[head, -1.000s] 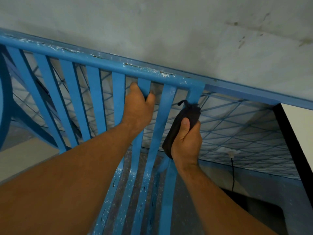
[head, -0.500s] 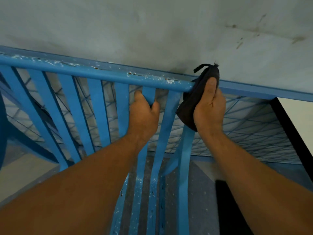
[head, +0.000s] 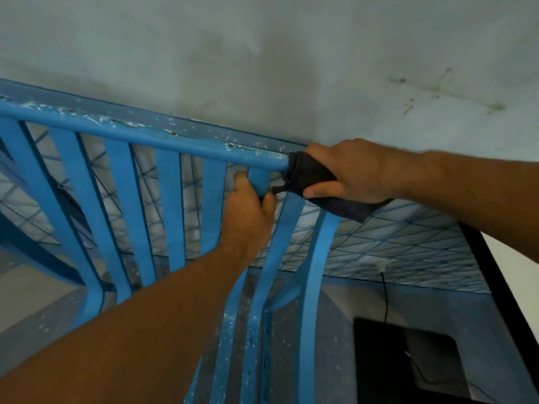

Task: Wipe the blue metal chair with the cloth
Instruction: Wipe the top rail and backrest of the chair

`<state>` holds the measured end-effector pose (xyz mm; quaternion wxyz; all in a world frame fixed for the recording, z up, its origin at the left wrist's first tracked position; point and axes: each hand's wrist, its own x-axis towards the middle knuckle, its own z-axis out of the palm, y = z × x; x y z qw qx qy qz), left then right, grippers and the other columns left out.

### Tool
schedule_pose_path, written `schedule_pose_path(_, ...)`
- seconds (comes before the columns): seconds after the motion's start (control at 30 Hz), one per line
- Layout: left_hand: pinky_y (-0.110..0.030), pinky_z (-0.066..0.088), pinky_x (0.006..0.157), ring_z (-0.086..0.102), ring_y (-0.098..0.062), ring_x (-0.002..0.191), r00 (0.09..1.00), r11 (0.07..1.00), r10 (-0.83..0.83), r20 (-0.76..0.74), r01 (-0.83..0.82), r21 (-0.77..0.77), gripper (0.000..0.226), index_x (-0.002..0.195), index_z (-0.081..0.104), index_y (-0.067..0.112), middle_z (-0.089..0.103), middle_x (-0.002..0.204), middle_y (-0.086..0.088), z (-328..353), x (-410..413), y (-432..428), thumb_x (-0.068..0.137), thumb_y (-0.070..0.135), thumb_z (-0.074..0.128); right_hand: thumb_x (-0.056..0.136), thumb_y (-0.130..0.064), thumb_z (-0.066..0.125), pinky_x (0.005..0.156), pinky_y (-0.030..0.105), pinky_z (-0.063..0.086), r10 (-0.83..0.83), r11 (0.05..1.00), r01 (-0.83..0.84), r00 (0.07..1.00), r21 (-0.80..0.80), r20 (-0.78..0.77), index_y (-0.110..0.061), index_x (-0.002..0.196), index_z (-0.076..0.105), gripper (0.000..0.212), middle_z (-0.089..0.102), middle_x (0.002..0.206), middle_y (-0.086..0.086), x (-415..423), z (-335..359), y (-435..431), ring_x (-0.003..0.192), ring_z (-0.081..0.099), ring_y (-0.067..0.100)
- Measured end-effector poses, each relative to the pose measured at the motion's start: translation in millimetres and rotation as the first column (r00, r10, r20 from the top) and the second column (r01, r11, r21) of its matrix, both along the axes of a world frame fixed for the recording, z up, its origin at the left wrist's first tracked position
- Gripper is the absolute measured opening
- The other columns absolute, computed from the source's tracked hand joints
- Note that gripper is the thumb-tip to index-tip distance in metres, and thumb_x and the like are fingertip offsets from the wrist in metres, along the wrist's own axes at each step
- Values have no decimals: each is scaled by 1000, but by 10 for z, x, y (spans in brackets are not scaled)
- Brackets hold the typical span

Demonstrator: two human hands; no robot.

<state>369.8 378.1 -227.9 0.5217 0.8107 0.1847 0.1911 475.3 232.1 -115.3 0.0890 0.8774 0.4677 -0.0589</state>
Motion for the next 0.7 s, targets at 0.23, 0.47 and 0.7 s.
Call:
schedule_pose_path(0.23,-27,41,50,60,-21,62,1000,998,8,-1,-8,-64,18,106,42,11,61,74,-6,36,-12,-29,93,15,55,78,-80,27,71,35,50,-83,934,124,987,334,-135,-29,118,57,71,66,89,5,-123,-129,-59,82,64,27)
schedule_pose_path(0.47,-14,37,44,56,-10,65,996,999,3,-86,-7,-47,24,103,32,20,55,76,2,34,4,-32,96,16,55,91,-51,54,69,32,55,-90,995,76,946,-57,-310,-65,139,-12,82,61,90,4,-66,144,-159,72,61,15)
schedule_pose_path(0.7,-18,39,46,57,-13,64,998,999,24,-65,-26,-30,25,102,33,20,58,76,-2,7,7,-32,94,14,55,88,-56,53,79,28,47,-61,980,86,988,177,-141,-49,150,5,79,60,122,2,-185,-69,-165,96,59,20)
